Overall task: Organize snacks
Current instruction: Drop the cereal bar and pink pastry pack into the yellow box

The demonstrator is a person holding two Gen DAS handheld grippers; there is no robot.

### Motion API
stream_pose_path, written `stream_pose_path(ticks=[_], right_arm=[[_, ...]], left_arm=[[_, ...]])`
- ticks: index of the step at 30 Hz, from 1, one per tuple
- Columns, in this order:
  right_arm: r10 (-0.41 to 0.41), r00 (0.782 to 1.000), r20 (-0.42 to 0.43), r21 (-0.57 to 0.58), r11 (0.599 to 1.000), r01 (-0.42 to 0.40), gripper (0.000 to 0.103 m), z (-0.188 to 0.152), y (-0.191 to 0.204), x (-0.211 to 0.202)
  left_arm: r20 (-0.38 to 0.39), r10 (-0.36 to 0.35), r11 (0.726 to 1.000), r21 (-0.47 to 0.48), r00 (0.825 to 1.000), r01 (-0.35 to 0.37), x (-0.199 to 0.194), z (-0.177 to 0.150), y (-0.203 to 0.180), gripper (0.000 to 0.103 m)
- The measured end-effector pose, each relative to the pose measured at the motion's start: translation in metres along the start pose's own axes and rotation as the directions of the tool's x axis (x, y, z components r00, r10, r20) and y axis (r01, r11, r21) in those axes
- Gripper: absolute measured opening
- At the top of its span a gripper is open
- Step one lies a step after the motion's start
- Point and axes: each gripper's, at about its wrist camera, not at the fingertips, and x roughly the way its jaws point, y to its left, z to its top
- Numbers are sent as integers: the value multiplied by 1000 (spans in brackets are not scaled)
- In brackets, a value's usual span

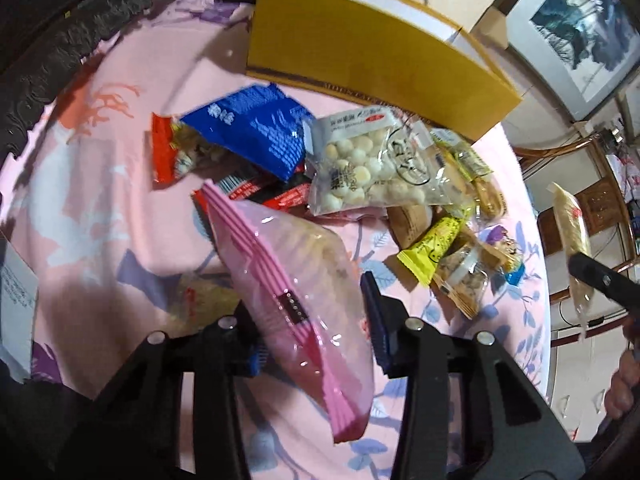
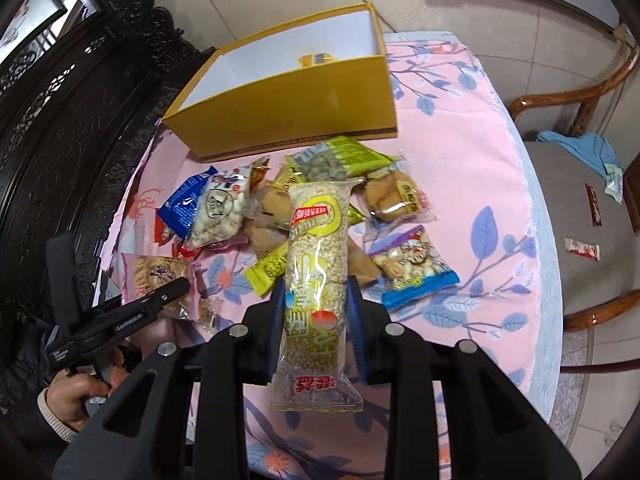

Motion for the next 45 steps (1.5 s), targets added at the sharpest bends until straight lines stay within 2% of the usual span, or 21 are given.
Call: stream_pose_path(ticks=[5, 10, 14, 16, 17, 21, 24, 29, 33, 37, 39, 40, 41, 42, 45], right_arm=[[17, 1000, 12, -29, 999, -16, 30, 6, 12, -3], [41, 998, 57, -66, 997, -37, 30, 26, 24, -15], [69, 991, 114, -108, 993, -57, 30, 64, 35, -25], [81, 985, 151, -129, 990, -62, 30, 88, 41, -29], [83, 981, 178, -140, 988, -58, 30, 105, 44, -31], [93, 967, 238, -158, 986, -56, 30, 168, 49, -27], [98, 966, 238, -140, 988, -66, 30, 213, 46, -7], [55, 982, 180, -116, 993, -34, 30, 269, 41, 47], [5, 994, 111, -113, 994, 7, 30, 289, 35, 95], [-34, 999, 31, -98, 994, 36, 31, 290, 29, 137], [-57, 998, 25, -91, 994, 59, 39, 289, 29, 143], [-77, 996, 38, -86, 993, 80, 54, 288, 29, 143], [-94, 994, 47, -79, 992, 98, 63, 287, 27, 141], [-110, 992, 55, -72, 991, 114, 63, 287, 26, 140], [-107, 993, 50, -54, 992, 110, 63, 284, 22, 133]], left_arm=[[50, -12, 999, 32, 999, 11, -29, -1, 3, 40], [155, -44, 996, 81, 987, 32, -70, 24, -11, 40], [247, -86, 994, 91, 965, 65, -90, 71, -26, 40], [303, -111, 992, 93, 946, 87, -99, 103, -36, 40], [329, -116, 991, 102, 937, 87, -102, 122, -43, 40], [379, -123, 987, 139, 917, 76, -99, 185, -65, 40], [361, -115, 989, 125, 925, 75, -76, 232, -74, 40], [273, -32, 994, 111, 962, 2, -13, 290, -82, 35], [206, 12, 993, 111, 979, -35, 32, 309, -79, 33], [131, 53, 992, 103, 990, -67, 68, 312, -71, 32], [119, 46, 994, 88, 992, -57, 72, 310, -66, 33], [122, 43, 995, 83, 992, -53, 71, 309, -65, 37], [125, 46, 995, 78, 991, -56, 70, 306, -63, 53], [137, 65, 995, 65, 988, -74, 67, 303, -61, 69], [180, 67, 996, 40, 981, -76, 50, 294, -56, 76]])
